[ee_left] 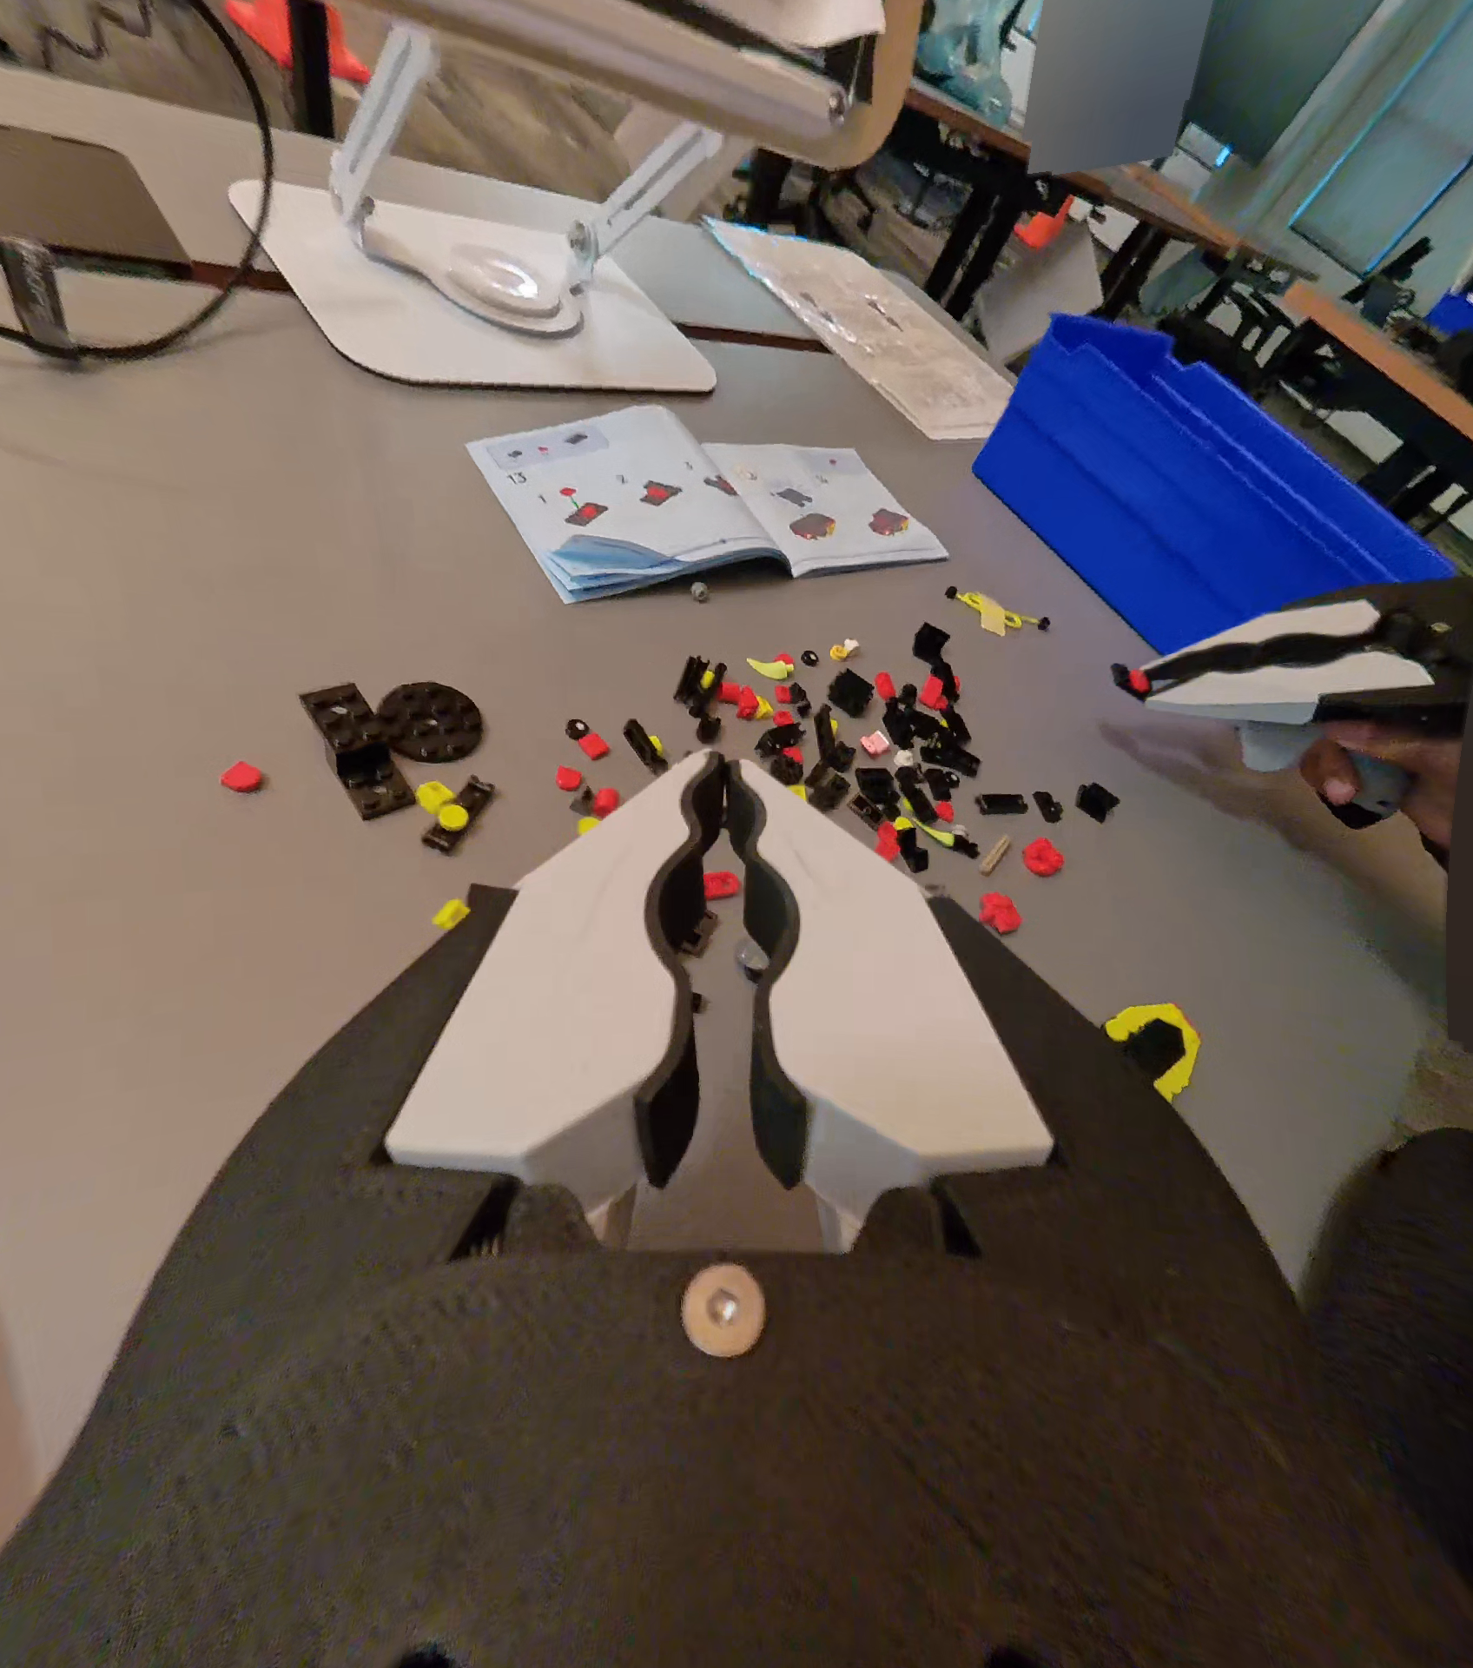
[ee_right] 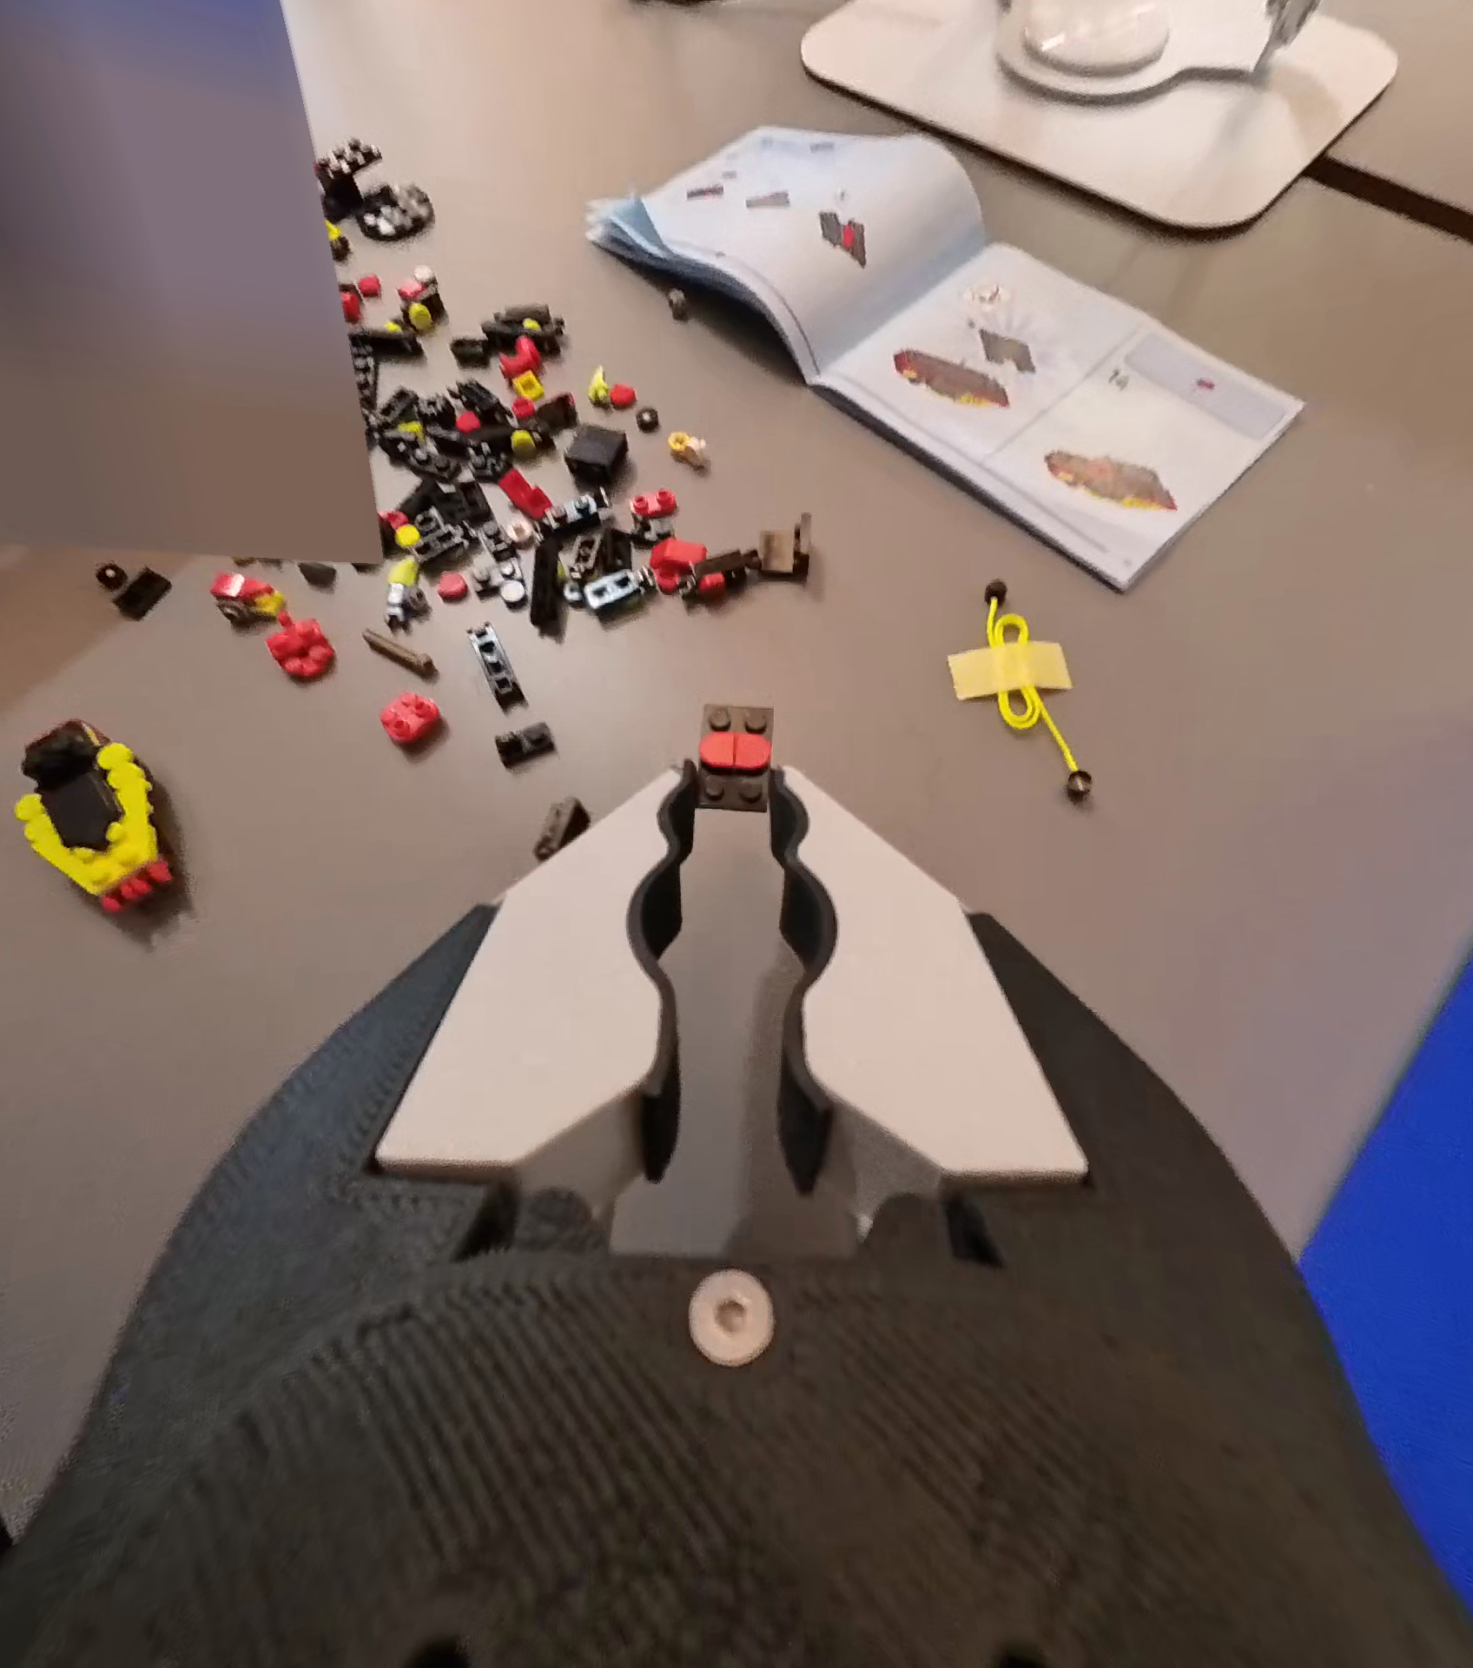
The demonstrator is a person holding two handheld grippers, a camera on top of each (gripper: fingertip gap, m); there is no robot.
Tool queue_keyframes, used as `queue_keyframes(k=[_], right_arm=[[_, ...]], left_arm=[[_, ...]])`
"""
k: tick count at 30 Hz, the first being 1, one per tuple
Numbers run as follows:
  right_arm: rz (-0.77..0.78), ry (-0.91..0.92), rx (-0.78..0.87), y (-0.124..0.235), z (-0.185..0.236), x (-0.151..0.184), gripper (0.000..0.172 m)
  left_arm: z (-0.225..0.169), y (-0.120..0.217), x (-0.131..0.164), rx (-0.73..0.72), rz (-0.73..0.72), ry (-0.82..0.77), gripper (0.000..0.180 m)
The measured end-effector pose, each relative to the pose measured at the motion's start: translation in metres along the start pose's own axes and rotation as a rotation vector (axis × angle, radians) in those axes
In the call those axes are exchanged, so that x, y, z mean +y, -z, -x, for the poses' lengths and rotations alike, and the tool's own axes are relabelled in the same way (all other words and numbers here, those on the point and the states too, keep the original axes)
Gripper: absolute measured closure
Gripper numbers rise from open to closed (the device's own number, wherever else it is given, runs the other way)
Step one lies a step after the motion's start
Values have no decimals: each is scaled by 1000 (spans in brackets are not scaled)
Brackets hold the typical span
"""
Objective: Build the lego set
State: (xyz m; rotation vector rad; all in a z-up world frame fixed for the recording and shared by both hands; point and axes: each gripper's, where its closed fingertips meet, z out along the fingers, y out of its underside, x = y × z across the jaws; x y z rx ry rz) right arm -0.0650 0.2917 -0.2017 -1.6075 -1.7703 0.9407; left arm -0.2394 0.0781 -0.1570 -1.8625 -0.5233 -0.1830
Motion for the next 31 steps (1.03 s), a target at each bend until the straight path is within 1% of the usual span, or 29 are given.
queue_keyframes(k=[3, 5, 11, 15, 24, 27, 31], right_arm=[[53, -27, -27, -4, -3, 11, 157], [57, -40, -52, -5, 2, 12, 157], [94, 10, -57, -11, 7, 17, 157], [102, -4, -74, -14, 7, 20, 157], [90, -37, -93, -21, 4, 20, 157], [85, -52, -117, -24, 6, 20, 157], [87, -43, -112, -26, 6, 21, 157]], left_arm=[[-6, -8, 10, 51, 50, 28, 180], [-9, -11, 13, 60, 64, 27, 180], [-13, -18, 21, 46, 110, -44, 180], [-16, -23, 29, 63, 149, -46, 180], [-26, -33, 51, 80, 259, -171, 180], [-26, -34, 53, 84, 268, -165, 180], [-22, -34, 53, 87, 267, -120, 180]])
